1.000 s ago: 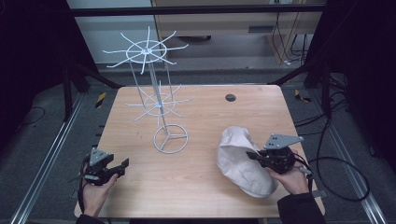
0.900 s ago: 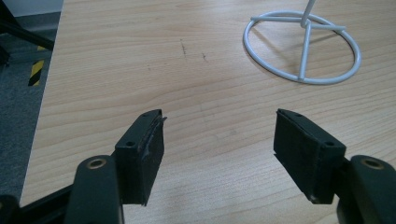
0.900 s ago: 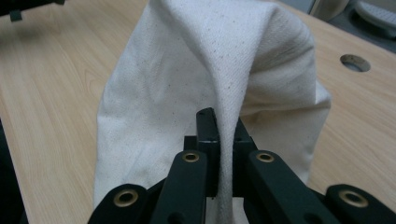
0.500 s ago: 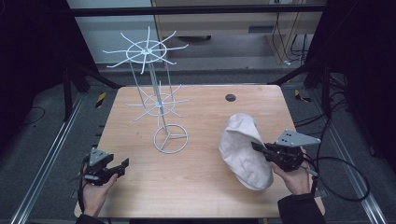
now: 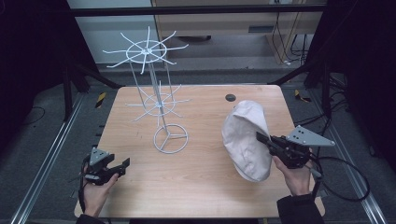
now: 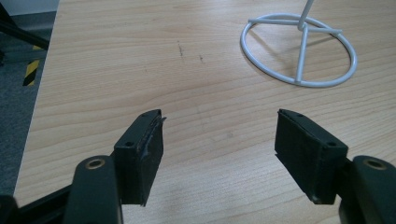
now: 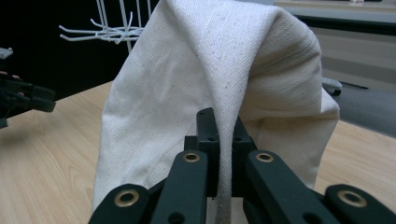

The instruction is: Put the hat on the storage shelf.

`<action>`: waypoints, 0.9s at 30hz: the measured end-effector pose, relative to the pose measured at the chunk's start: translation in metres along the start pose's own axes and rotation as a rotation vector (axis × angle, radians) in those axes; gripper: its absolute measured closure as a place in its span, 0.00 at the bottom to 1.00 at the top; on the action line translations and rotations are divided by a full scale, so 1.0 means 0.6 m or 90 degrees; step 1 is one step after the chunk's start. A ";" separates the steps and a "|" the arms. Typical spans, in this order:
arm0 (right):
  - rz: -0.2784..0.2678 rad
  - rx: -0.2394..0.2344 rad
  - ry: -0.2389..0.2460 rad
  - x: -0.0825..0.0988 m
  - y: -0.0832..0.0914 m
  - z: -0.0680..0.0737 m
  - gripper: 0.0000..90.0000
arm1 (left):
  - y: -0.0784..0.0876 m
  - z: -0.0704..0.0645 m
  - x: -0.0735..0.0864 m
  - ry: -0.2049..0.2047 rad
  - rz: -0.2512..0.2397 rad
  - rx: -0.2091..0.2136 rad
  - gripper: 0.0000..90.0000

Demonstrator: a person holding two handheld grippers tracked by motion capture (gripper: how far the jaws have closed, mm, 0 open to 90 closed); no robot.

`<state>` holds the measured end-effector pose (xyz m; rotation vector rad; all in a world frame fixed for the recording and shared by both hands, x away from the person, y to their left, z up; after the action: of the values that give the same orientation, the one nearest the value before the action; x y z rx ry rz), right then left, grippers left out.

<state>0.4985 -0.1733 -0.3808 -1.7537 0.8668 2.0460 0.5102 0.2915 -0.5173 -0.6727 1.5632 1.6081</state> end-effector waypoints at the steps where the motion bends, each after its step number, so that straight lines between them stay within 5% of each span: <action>1: -0.001 0.001 0.001 -0.003 0.000 0.000 0.98 | 0.000 0.000 -0.001 -0.001 -0.001 -0.001 0.36; 27: -0.157 0.017 0.037 -0.133 -0.043 0.040 0.99 | 0.000 0.002 -0.002 0.013 -0.003 0.008 0.36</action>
<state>0.5112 -0.1264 -0.3083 -1.8146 0.6526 1.8255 0.5110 0.2926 -0.5158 -0.6882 1.5838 1.5909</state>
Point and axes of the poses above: each handheld gripper's, and its own axes: y roughly backward along the jaws, x roughly out of its underside, z roughly to its left, the point moved 10 cm from there along -y, roughly forward along the jaws, and after that the axes turned 12 degrees about -x, right-handed, at the moved point
